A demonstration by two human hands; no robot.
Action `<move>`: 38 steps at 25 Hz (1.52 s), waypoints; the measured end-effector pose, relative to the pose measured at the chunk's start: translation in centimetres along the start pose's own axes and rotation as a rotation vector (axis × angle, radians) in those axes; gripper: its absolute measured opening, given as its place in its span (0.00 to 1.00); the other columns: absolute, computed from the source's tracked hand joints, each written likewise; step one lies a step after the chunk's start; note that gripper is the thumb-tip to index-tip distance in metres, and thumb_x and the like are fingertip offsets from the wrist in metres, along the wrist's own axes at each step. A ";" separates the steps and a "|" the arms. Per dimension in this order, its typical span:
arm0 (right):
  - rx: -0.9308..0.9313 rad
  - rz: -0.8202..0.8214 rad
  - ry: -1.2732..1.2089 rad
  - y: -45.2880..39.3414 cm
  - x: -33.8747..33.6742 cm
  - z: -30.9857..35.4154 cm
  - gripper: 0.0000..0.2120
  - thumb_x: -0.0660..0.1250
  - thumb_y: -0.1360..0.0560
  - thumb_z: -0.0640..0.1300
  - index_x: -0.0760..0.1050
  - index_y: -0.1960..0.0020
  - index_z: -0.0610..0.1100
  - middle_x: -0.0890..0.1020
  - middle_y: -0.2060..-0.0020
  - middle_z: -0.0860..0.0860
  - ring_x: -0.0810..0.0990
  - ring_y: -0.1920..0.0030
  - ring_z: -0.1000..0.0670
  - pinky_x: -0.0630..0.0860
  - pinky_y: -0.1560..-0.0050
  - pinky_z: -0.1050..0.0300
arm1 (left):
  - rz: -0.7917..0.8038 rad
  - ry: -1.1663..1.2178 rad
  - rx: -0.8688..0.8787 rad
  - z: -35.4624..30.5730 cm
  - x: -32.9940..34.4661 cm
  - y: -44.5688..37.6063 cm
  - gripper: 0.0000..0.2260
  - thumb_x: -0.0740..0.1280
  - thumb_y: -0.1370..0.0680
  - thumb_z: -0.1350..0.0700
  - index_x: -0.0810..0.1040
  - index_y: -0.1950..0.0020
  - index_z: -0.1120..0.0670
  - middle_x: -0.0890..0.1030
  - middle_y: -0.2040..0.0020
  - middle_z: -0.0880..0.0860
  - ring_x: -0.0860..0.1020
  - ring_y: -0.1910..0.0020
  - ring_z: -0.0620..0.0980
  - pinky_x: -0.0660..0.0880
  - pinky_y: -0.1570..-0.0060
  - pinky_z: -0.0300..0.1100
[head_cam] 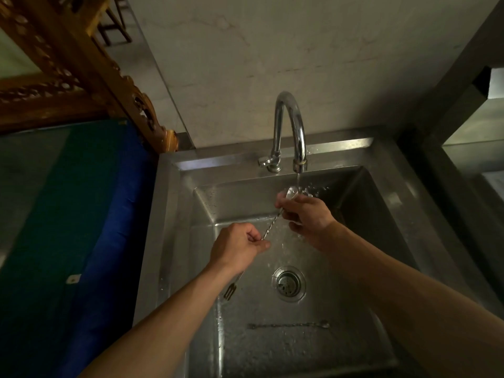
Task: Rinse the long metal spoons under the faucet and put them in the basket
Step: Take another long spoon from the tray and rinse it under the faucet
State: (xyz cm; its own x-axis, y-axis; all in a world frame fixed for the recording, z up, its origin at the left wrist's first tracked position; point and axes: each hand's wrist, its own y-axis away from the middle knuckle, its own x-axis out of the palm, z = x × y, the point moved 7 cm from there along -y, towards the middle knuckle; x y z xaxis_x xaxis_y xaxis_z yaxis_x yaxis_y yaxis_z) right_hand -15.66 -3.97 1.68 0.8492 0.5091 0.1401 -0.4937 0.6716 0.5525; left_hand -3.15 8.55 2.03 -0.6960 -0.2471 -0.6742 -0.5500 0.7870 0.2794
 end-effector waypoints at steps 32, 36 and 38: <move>-0.172 -0.113 0.002 0.7 -1.1 1.6 0.07 0.63 0.21 0.48 0.79 0.49 0.47 0.87 0.59 0.52 0.81 0.60 0.51 0.73 0.62 0.58 | -0.048 -0.109 -0.033 -1.2 -1.3 1.3 0.11 0.76 0.35 0.46 0.76 0.69 0.46 0.78 0.70 0.42 0.77 0.67 0.43 0.73 0.64 0.40; -0.141 -0.075 -0.049 0.8 -0.9 1.3 0.07 0.71 0.26 0.42 0.81 0.48 0.45 0.85 0.62 0.53 0.78 0.60 0.51 0.72 0.61 0.57 | -0.057 -0.100 -0.041 -1.3 -1.5 1.6 0.11 0.76 0.34 0.47 0.75 0.69 0.46 0.77 0.71 0.42 0.76 0.68 0.42 0.72 0.65 0.39; -0.113 -0.177 -0.047 0.7 -1.5 1.0 0.04 0.75 0.30 0.44 0.83 0.56 0.45 0.82 0.67 0.53 0.76 0.64 0.53 0.72 0.65 0.59 | -0.057 -0.107 -0.044 -1.4 -1.6 1.7 0.11 0.76 0.33 0.46 0.75 0.69 0.46 0.77 0.71 0.42 0.76 0.68 0.42 0.71 0.65 0.39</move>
State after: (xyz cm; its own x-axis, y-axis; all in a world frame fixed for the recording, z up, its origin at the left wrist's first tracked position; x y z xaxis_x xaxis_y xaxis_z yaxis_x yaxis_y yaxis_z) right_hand -17.15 -4.79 2.67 0.9309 0.3543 0.0885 -0.3519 0.8055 0.4769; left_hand -3.68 9.49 4.54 -0.6113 -0.2269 -0.7582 -0.6087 0.7471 0.2672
